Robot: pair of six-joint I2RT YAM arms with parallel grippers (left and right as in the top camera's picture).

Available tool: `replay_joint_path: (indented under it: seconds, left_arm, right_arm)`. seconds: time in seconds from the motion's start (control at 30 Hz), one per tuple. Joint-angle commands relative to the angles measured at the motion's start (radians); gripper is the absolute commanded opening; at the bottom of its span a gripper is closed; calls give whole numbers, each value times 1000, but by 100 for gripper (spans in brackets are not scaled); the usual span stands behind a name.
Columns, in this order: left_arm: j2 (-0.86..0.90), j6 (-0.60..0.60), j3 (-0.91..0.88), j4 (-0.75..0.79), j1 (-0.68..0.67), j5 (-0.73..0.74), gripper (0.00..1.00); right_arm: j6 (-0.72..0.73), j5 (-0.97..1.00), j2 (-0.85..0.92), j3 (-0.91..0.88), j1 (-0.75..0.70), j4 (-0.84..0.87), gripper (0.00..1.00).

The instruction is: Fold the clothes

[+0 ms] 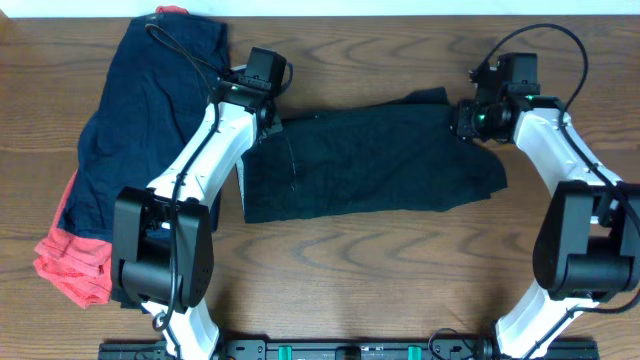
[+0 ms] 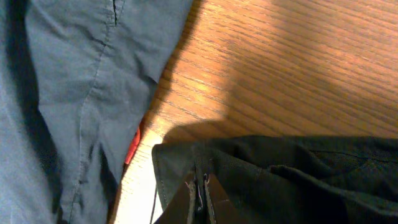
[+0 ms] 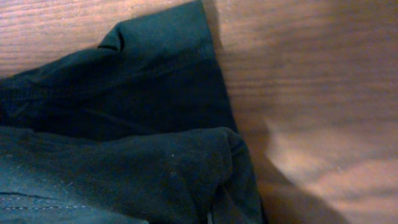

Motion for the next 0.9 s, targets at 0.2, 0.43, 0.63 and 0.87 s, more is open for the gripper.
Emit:
replay_joint_path:
  seconds: [0.2,0.43,0.63,0.87]
  left_arm:
    - [3,-50,8,-95,19,-155,6]
    - [3,-50,8,-94,37,-155,50]
    - [-18,-39,9,-93,37,-155,96]
    - [-155,0,9,-139,37,-97,97]
  right_arm:
    - [-24,-4,25,16,32,58,1]
    - [-24,-5,25,16,40,124,57]
    - [19,-16,7,17,45,156,99]
    - [25,-135,-42,18,53,159,99]
